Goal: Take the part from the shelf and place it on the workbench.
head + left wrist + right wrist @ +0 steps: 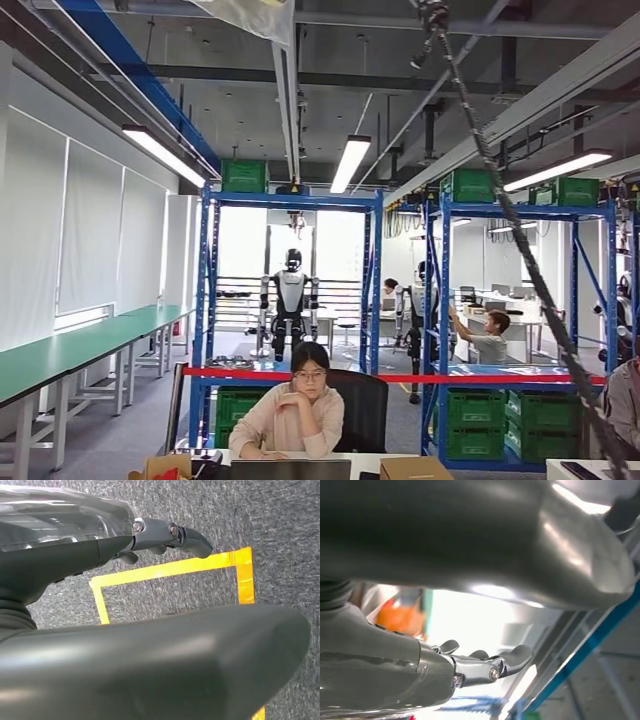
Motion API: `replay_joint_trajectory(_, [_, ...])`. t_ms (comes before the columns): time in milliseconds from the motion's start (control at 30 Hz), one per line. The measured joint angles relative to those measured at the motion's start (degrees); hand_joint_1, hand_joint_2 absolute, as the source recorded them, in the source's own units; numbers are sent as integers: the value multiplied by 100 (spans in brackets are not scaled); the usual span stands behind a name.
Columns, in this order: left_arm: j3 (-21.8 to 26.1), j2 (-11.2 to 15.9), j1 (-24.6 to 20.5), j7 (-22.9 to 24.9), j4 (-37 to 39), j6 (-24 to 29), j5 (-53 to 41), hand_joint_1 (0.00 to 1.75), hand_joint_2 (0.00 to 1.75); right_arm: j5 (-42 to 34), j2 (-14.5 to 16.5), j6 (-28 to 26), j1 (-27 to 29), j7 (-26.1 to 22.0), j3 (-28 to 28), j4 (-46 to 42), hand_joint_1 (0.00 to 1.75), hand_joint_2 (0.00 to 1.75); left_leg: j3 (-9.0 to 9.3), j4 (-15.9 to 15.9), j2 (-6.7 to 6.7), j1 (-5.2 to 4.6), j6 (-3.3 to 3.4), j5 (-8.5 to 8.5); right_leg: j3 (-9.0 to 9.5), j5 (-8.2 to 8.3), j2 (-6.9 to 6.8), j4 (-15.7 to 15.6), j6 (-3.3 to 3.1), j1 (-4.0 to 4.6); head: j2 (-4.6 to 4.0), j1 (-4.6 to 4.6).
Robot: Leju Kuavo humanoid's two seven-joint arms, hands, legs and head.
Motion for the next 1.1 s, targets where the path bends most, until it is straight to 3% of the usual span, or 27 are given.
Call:
replay_joint_trajectory(100, [39, 4, 15, -5, 0, 30, 38, 0, 0, -27, 98, 225, 324, 0, -16, -325, 0, 0, -61, -7, 18, -1, 63, 64, -270, -685, -4, 959, 72, -37, 0, 0])
replay_joint_trajectory(133, [56, 4, 21, -4, 0, 38, 49, 0, 0, -31, 132, 289, 428, 0, -22, -398, 0, 0, -90, -5, 23, -7, 68, 90, -330, -830, -4, 1255, 85, -44, 0, 0])
replay_joint_trajectory(167, [71, 4, 27, -2, 0, 44, 57, 0, 0, -37, 166, 350, 524, 0, -32, -458, 0, 0, -123, -3, 27, -12, 67, 119, -303, -870, -4, 1373, 88, -46, 0, 0])
replay_joint_trajectory(200, [83, 4, 31, 1, 0, 48, 66, 0, 0, -44, 198, 403, 604, 0, -40, -503, 0, 0, -156, -3, 29, -17, 63, 149, -164, -798, -4, 1254, 82, -45, 0, 0])
replay_joint_trajectory(267, [99, 3, 34, 11, 0, 50, 79, 0, 0, -58, 260, 492, 720, 0, -61, -571, 0, 0, -214, -3, 28, -27, 46, 215, 391, -510, -3, 463, 34, -37, 0, 0])
replay_joint_trajectory(333, [125, -3, 40, 31, -1, 44, 103, 0, 0, -70, 331, 577, 813, 0, -95, -607, 0, 0, -244, -13, 28, -36, -4, 288, 862, -343, -3, -290, -20, -5, 0, -1])
replay_joint_trajectory(400, [165, -10, 49, 47, -2, 41, 131, 0, 0, -138, 391, 681, 934, 0, -152, -604, 0, 0, -250, -45, 29, -21, -82, 374, 966, -295, -1, -517, -54, 38, 0, -1])
replay_joint_trajectory(467, [213, -14, 68, 48, -2, 49, 149, 0, 0, -235, 429, 759, 1066, 0, -219, -560, 0, 0, -263, -64, 25, -3, -151, 378, 916, -188, -20, -555, -118, 32, 0, 1])
replay_joint_trajectory(500, [234, -19, 84, 46, -2, 53, 155, 0, 0, -268, 445, 788, 1122, 0, -247, -527, 0, 0, -289, 6, 24, -2, -172, 246, 873, -124, -34, -577, -159, 20, 0, 1])
replay_joint_trajectory(533, [254, -23, 97, 45, -2, 57, 161, 0, 0, -290, 460, 807, 1179, 0, -272, -490, 0, 0, -339, 185, 23, -1, -188, 11, 816, -53, -49, -596, -196, 9, 0, 1])
replay_joint_trajectory(600, [284, -32, 107, 50, -2, 65, 171, 0, 0, -328, 477, 837, 1297, 1, -317, -387, 0, 0, -496, 860, 23, -1, -210, -575, 660, 63, -65, -588, -234, 19, 0, 0])
replay_joint_trajectory(633, [302, -33, 108, 60, -2, 74, 178, 0, 0, -356, 479, 851, 1358, 0, -352, -315, 0, 0, -550, 1215, 23, -1, -222, -753, 577, 118, -74, -578, -235, 25, 0, 0])
replay_joint_trajectory(667, [322, -33, 112, 74, -2, 84, 186, 0, 0, -392, 480, 860, 1416, 0, -400, -223, 0, 0, -541, 1447, 24, -2, -232, -797, 489, 171, -82, -563, -230, 29, 0, 0])
replay_joint_trajectory(700, [343, -33, 118, 89, -2, 92, 195, 0, 0, -433, 480, 854, 1470, 1, -461, -111, 0, 0, -444, 1488, 24, 0, -239, -718, 402, 217, -87, -539, -219, 28, 0, 0])
replay_joint_trajectory(733, [364, -33, 123, 104, -2, 98, 206, 0, 0, -468, 480, 838, 1519, 1, -530, 22, 0, 0, -235, 1300, 25, 3, -246, -564, 313, 254, -90, -502, -202, 23, 0, 0])
replay_joint_trajectory(800, [406, -33, 123, 125, -2, 99, 222, 0, 0, -508, 479, 790, 1588, 5, -672, 294, 0, 0, 360, 515, 23, 9, -246, -368, 147, 300, -89, -381, -160, 21, 0, 1])
replay_joint_trajectory(867, [456, -36, 115, 137, -2, 100, 237, 0, 0, -533, 473, 715, 1590, 55, -812, 611, 0, 0, 742, -87, 16, 3, -202, -426, 30, 348, -85, -274, -104, 36, 0, 0])
replay_joint_trajectory(933, [509, -50, 119, 138, -2, 104, 251, 0, 0, -536, 453, 552, 1559, 154, -968, 1078, 0, 0, 758, -201, 13, -13, -122, -458, -30, 425, -80, -246, -38, 38, 0, -1])
replay_joint_trajectory(1000, [564, -75, 129, 137, -2, 111, 258, 0, 0, -508, 405, 341, 1520, 261, -1150, 1667, 0, 0, 674, -202, 28, -12, -11, -380, -91, 313, -65, -164, 34, 20, 0, -1])
replay_joint_trajectory(1033, [593, -85, 134, 136, -2, 113, 261, 0, 0, -481, 380, 238, 1488, 298, -1247, 1973, 0, 0, 614, -208, 38, -9, 48, -324, -151, 116, -58, 0, 68, 9, 0, -2])
replay_joint_trajectory(1100, [649, -94, 141, 132, -2, 117, 266, 0, 0, -396, 333, 19, 1385, 355, -1458, 2645, 0, 0, 476, -205, 52, -24, 121, -212, -319, -431, -53, 632, 118, -16, 0, -2])
